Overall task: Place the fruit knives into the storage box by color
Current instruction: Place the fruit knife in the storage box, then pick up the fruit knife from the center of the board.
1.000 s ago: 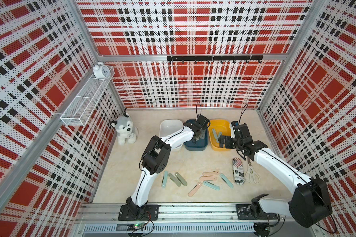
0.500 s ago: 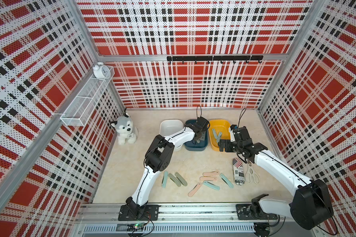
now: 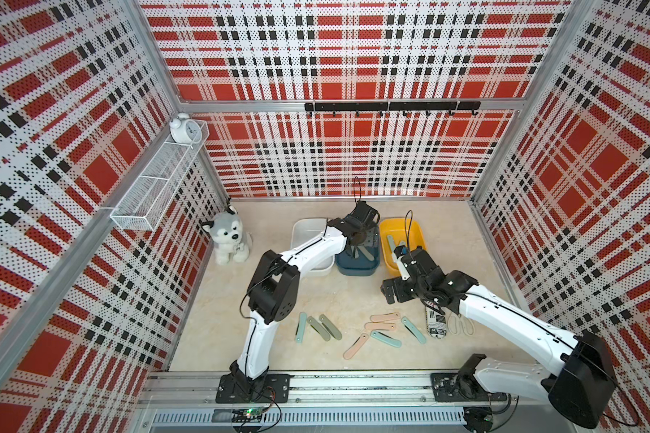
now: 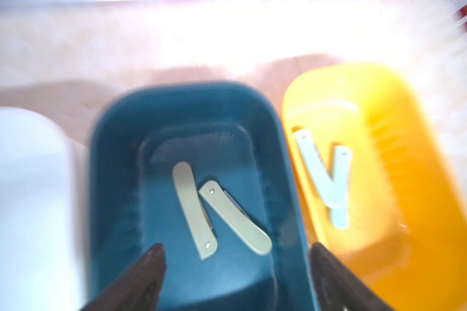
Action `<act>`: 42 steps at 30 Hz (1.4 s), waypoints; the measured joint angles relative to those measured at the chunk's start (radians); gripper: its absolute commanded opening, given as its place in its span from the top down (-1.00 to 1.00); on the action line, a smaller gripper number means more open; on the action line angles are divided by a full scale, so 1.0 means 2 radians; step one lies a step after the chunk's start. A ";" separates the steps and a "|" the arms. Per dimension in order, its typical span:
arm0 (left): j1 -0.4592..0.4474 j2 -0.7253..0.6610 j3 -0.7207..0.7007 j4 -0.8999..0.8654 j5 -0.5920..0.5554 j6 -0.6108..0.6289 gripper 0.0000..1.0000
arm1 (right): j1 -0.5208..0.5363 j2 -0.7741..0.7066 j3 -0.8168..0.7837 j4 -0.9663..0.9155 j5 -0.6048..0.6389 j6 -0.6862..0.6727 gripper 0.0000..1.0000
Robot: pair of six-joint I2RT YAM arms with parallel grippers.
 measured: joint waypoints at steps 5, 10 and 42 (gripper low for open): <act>0.017 -0.136 -0.107 0.038 0.005 -0.011 -0.97 | 0.110 -0.007 -0.028 -0.002 0.005 0.033 -1.00; 0.079 -0.241 -0.229 0.052 0.007 -0.014 -0.97 | 0.223 0.030 -0.036 0.004 -0.009 0.097 -0.94; 0.111 -0.315 -0.342 0.082 0.008 -0.001 -0.97 | 0.231 0.217 0.003 0.098 -0.072 0.155 -0.63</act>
